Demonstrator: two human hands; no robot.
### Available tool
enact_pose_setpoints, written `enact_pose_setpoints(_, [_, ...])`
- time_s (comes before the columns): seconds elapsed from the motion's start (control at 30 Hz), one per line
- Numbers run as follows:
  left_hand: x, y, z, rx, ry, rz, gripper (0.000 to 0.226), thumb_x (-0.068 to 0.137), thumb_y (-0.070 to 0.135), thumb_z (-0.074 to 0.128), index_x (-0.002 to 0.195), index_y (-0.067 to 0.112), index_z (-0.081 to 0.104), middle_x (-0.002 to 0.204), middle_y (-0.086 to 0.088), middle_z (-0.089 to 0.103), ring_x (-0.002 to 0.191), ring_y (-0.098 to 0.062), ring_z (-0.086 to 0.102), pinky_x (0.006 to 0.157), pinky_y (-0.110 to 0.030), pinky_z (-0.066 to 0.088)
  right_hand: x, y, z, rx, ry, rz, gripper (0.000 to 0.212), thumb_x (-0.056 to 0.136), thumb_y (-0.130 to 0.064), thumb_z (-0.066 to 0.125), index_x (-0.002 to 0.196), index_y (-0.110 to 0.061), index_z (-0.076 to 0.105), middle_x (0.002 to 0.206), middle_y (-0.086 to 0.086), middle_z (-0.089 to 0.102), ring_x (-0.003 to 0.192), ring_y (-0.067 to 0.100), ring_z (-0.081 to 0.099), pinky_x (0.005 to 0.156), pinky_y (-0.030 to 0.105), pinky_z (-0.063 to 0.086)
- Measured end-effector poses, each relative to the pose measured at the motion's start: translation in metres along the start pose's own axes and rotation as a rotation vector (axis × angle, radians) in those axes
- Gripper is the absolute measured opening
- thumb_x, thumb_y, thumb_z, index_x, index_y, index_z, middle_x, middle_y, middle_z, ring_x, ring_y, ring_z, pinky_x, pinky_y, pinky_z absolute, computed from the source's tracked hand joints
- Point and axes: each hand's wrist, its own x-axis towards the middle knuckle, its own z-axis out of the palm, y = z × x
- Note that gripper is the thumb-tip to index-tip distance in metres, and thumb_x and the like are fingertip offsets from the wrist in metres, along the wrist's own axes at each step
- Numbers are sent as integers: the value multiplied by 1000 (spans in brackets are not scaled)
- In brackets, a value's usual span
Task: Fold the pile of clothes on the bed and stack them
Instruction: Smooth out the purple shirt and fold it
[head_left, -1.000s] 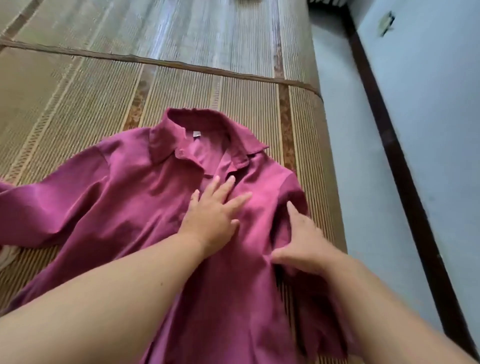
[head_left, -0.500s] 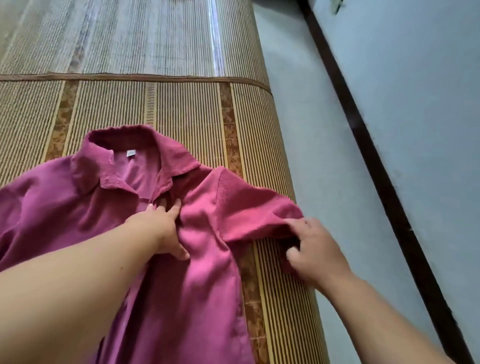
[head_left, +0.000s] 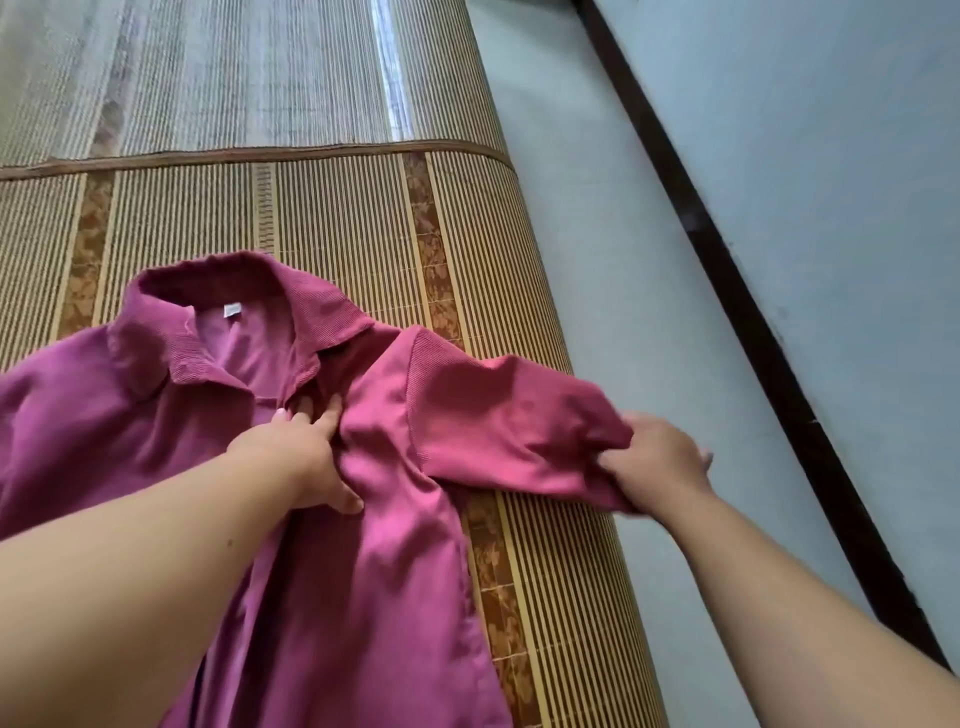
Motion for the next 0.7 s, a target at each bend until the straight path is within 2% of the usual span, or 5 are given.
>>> enact_pose_setpoints(0.07, [0, 0, 0, -7, 5, 0, 144, 50, 77, 72, 150, 26, -20, 161, -11, 2, 148, -29, 7, 116, -43, 25, 6, 3, -4, -68, 288, -75, 32, 73, -35, 68, 105, -36, 63, 107, 4, 58, 111, 31, 49, 104, 58, 22])
enact_pose_setpoints(0.17, [-1, -2, 1, -19, 8, 6, 145, 50, 77, 72, 149, 26, -20, 161, -11, 0, 148, -29, 5, 116, -44, 24, 7, 8, -2, -128, 0, 91, 92, 68, -51, 73, 145, -45, 23, 154, 3, 20, 141, 31, 14, 110, 63, 7])
enact_pose_setpoints(0.4, [-2, -1, 4, -22, 43, 10, 143, 51, 77, 72, 150, 26, -19, 161, -10, -2, 148, -28, 6, 115, -45, 26, 3, -13, 39, 167, -257, 1, 79, 84, -65, 51, 151, -37, 19, 160, 3, 17, 144, 28, 22, 113, 60, 22])
enact_pose_setpoints(0.6, [-3, -1, 5, -28, 55, 6, 143, 52, 76, 72, 150, 27, -19, 161, -8, -3, 148, -27, 4, 114, -45, 26, 10, -48, 42, -10, -288, 346, 89, 77, -68, 43, 149, -21, 22, 153, 12, 27, 138, 38, 28, 110, 62, 21])
enact_pose_setpoints(0.7, [-3, -1, 6, -37, 64, 1, 142, 51, 77, 72, 150, 28, -18, 161, -7, -4, 149, -26, 2, 115, -47, 27, 9, -69, 43, -12, -34, -61, 77, 81, -47, 54, 149, -29, 21, 157, 4, 20, 141, 32, 21, 112, 57, 23])
